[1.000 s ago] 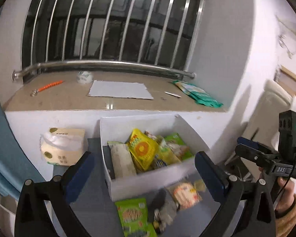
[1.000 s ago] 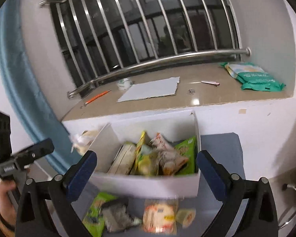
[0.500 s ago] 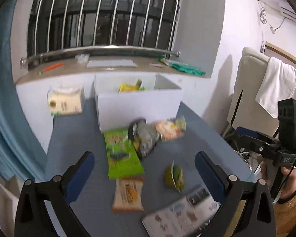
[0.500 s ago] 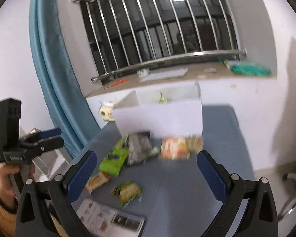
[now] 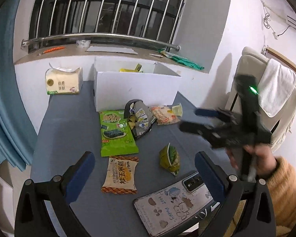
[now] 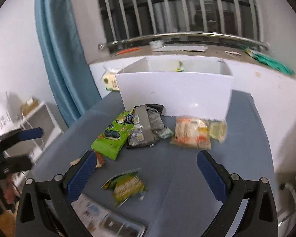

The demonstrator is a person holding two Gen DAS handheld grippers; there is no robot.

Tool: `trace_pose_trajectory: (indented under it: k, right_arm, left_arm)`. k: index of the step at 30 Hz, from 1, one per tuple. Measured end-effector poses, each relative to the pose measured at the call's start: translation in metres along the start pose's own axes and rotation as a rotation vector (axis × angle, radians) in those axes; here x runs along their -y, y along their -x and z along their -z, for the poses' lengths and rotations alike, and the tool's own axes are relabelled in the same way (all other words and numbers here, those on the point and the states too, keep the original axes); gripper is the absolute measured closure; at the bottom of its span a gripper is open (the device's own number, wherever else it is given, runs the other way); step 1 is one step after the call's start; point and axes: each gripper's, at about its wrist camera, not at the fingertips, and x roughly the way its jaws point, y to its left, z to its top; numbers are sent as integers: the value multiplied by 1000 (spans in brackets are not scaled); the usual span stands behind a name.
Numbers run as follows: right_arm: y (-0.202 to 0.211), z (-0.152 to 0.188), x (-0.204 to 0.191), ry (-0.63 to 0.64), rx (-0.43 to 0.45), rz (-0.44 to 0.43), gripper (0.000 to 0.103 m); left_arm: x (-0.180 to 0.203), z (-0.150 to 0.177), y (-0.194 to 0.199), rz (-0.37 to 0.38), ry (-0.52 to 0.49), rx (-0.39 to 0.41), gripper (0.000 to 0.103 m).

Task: Organize snacks
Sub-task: 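Grasp the grey-and-black patterned snack bag with the right tool, then grasp the beige rice-cracker bag with the left tool while the right tool lifts the grey bag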

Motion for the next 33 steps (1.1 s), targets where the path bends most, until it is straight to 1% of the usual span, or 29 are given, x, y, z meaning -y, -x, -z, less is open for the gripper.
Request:
trace_pose_trajectory:
  k: [2, 4, 7, 10, 15, 16, 17, 18, 19, 20, 24, 27, 31, 33]
  right_arm:
    - [-20, -12, 3, 37, -33, -21, 0]
    - [-44, -24, 9, 57, -84, -40, 0]
    - [-73, -37, 14, 75, -127, -48, 0]
    - [-94, -44, 13, 79, -147, -55, 0]
    - [-127, -47, 14, 57, -213, -56, 1]
    - [-133, -45, 13, 57, -227, -68, 15]
    - [-137, -45, 12, 54, -242, -82, 41]
    - [-138, -44, 13, 41, -251, -91, 50]
    - [-137, -45, 15, 22, -254, -87, 59]
    - [-131, -47, 18, 3, -245, -79, 60]
    - [-96, -48, 28, -48, -161, -95, 60]
    - [-60, -45, 31, -72, -102, -101, 60]
    - [-5, -33, 31, -112, -16, -110, 60]
    - [23, -21, 27, -124, 30, -116, 60]
  left_arm:
    - [-2, 3, -4, -6, 4, -12, 0]
    - [-3, 8, -8, -12, 4, -28, 0]
    - [-7, 14, -16, -20, 11, -59, 0]
    - [-10, 18, -23, -19, 20, -81, 0]
    - [-15, 19, -33, -23, 47, -104, 0]
    - [-15, 20, -35, -25, 48, -108, 0]
    - [-15, 20, -36, -28, 49, -111, 0]
    - [-16, 20, -38, -36, 50, -117, 0]
    - [-17, 22, -39, -40, 51, -123, 0]
    - [-17, 22, -40, -40, 53, -126, 0]
    - [-20, 25, -50, -41, 65, -152, 0]
    - [-18, 25, -62, -64, 39, -172, 0]
    - [-17, 25, -81, -109, 4, -225, 0]
    - [-16, 25, -87, -110, -7, -239, 0]
